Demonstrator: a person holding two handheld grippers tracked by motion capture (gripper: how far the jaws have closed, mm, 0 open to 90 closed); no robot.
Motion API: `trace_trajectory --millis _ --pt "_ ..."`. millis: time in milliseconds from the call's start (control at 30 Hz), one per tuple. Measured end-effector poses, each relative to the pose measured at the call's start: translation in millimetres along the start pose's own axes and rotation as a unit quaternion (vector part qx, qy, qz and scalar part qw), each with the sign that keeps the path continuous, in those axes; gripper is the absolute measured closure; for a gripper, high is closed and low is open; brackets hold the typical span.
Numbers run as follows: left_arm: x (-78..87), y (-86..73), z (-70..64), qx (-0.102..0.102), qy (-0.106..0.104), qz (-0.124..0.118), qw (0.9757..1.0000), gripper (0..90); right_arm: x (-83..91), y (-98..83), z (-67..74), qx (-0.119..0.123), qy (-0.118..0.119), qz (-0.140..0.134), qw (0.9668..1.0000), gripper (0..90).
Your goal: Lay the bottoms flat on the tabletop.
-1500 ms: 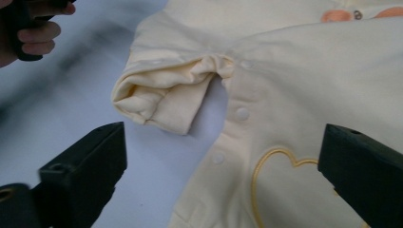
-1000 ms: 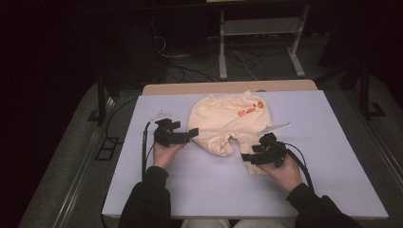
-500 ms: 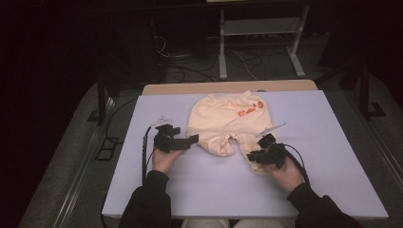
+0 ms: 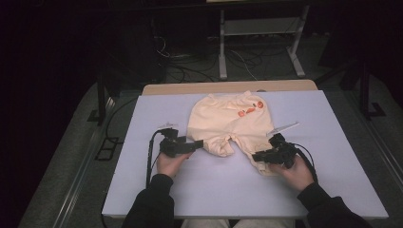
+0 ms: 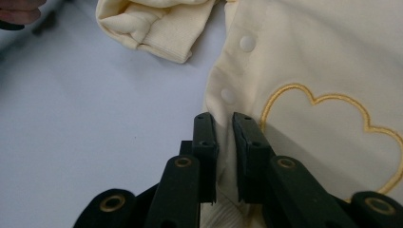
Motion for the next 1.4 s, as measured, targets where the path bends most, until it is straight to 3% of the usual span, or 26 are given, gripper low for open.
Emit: trace_trajectory --millis 133,233,300,433,533,600,767,867,1000,1067,1233,1400 --pt "-10.2 -1.4 -8.9 0.015 0.005 0.006 0.9999 8.2 -0.8 -0.1 1.0 0.005 -0.003 0.002 1.0 78.7" --pt "-16.7 -2.0 -9.9 0.034 0.025 0.005 0.9991 14.6 -1.3 -0.3 1.9 0.008 -0.005 0.002 1.0 78.7" --pt "-21.0 -1.1 -11.8 0.036 0.035 0.005 0.9987 18.2 -1.9 -0.3 2.3 0.009 -0.006 0.003 0.9999 78.7" --pt "-26.8 0.7 -7.8 0.043 0.059 0.007 0.9973 41.1 -3.1 -0.6 2.8 0.017 -0.006 0.005 0.9998 78.5" --pt "-26.7 4.2 -2.0 0.034 0.073 -0.012 0.9967 69.4 -3.8 -0.8 3.4 0.024 -0.009 0.005 0.9997 78.5" --pt "-27.0 8.2 -2.0 0.022 0.076 -0.016 0.9967 79.5 -3.9 -0.9 3.7 0.027 -0.01 0.005 0.9996 78.5" --pt "-23.9 22.4 -7.0 0.007 0.066 -0.026 0.9975 82.3 -3.0 -0.8 3.5 0.029 -0.009 0.005 0.9995 78.5" --pt "-22.2 32.9 -9.5 0.011 0.052 -0.037 0.9979 82.4 -3.1 -0.8 3.5 0.029 -0.009 0.005 0.9995 78.5" --pt "-25.7 53.6 -15.5 0.006 0.044 -0.039 0.9983 82.4 -3.7 -0.8 3.9 0.031 -0.01 0.005 0.9995 78.4" --pt "-30.8 66.2 -19.7 -0.006 0.047 -0.035 0.9982 82.4 -4.5 -0.8 3.7 0.029 -0.008 0.005 0.9995 78.4" --pt "-56.6 91.7 -33.8 -0.04 0.054 -0.02 0.9975 82.2 -4.6 -0.7 3.6 0.029 -0.007 0.005 0.9995 78.4" --pt "-89.3 103.4 -48.3 -0.044 0.04 -0.016 0.9981 81.8 -4.9 -0.7 3.6 0.03 -0.008 0.005 0.9995 78.4"
Point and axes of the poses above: each handheld gripper's, and its own axes: x roughly backward along the jaws, y roughly out of its top, z roughly to its left, the point moved 7 cm from there along -x, roughly forward along the jaws, and after that the axes turned 8 degrees about -x, right-handed, at the moved point
